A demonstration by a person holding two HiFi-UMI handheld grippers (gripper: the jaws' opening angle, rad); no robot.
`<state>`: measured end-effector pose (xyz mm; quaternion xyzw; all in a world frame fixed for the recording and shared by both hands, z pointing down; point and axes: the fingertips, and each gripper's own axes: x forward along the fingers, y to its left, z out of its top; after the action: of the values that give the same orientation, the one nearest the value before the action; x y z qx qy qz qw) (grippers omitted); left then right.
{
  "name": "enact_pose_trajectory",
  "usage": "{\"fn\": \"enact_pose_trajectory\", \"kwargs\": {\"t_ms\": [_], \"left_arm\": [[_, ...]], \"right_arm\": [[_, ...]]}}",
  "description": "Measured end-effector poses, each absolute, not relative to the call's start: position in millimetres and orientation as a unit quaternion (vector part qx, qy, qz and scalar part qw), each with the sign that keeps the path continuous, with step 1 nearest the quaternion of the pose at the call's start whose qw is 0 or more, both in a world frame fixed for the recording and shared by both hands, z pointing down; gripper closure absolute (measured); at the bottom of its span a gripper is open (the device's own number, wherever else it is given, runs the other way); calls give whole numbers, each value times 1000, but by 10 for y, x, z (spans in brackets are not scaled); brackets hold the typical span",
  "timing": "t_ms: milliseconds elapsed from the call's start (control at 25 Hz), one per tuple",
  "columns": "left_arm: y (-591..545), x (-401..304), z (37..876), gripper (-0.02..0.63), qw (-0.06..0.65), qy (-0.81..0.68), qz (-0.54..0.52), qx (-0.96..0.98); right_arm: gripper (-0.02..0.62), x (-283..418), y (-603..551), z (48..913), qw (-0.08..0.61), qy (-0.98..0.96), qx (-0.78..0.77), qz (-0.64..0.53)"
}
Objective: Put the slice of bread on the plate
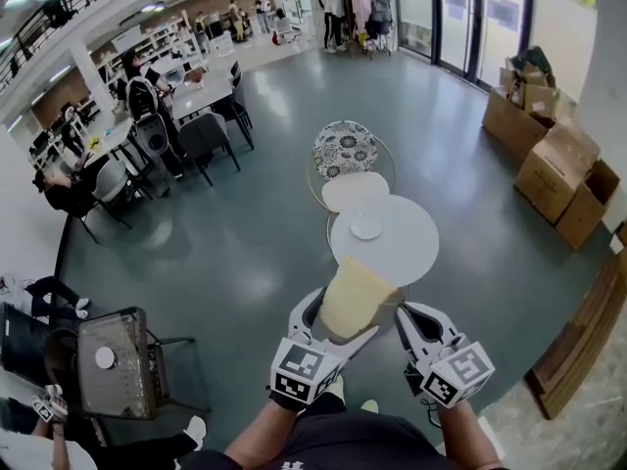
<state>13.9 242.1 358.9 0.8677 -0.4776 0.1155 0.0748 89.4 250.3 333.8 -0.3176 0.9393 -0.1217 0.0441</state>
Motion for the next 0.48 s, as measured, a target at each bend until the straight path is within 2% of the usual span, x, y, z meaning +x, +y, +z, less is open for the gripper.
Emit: {"fn": "enact_pose_trajectory", "kwargs": {"t_ms": [480], "left_arm": [[1547, -317, 3706, 98, 66, -469, 118, 873]], "right_arm": [[589, 442, 1664, 3408, 38, 935, -332, -117]]}}
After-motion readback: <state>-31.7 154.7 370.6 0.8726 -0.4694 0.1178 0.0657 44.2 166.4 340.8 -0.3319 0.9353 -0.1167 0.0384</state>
